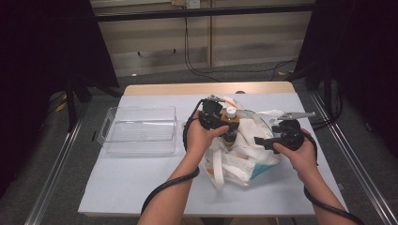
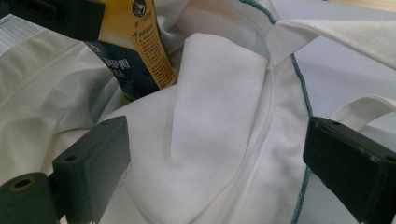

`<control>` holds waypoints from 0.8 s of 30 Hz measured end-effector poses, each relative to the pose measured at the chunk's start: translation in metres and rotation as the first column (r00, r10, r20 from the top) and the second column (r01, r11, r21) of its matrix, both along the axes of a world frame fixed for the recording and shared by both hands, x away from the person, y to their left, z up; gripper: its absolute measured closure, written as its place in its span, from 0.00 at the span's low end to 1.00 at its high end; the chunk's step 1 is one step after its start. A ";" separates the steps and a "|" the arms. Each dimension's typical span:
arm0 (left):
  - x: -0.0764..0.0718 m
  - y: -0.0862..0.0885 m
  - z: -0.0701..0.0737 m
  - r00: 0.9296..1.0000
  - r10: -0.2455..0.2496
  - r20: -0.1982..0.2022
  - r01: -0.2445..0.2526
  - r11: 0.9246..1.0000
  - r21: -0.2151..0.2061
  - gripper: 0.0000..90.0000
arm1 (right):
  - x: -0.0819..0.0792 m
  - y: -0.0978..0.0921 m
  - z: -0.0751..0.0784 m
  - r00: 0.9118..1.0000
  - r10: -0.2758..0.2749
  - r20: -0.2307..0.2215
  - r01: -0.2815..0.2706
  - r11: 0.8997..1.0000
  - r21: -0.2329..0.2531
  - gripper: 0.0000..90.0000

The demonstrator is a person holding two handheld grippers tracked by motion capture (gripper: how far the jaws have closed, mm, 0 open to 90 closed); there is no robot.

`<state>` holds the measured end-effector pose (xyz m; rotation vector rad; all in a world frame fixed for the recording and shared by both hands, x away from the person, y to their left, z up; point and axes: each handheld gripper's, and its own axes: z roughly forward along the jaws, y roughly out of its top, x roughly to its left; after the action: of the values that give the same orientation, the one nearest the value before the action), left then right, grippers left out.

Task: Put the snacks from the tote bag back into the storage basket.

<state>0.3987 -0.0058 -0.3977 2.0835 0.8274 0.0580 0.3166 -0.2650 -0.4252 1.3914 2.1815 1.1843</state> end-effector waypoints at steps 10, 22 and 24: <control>-0.001 -0.003 0.006 1.000 0.006 0.000 -0.006 0.999 0.048 0.32 | -0.001 -0.002 0.000 1.000 -0.004 0.001 0.004 1.000 0.003 0.08; 0.002 -0.003 0.007 0.999 -0.006 -0.039 0.008 0.998 0.056 0.31 | 0.000 -0.001 -0.001 1.000 -0.004 -0.003 0.004 1.000 0.011 0.08; 0.002 -0.004 0.007 0.999 -0.004 -0.044 0.007 0.998 0.066 0.31 | 0.000 -0.002 -0.001 1.000 -0.003 -0.005 0.004 1.000 0.012 0.08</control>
<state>0.4007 -0.0094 -0.3904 2.1556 0.8564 0.0372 0.3165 -0.2666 -0.4262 1.4041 2.1781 1.1958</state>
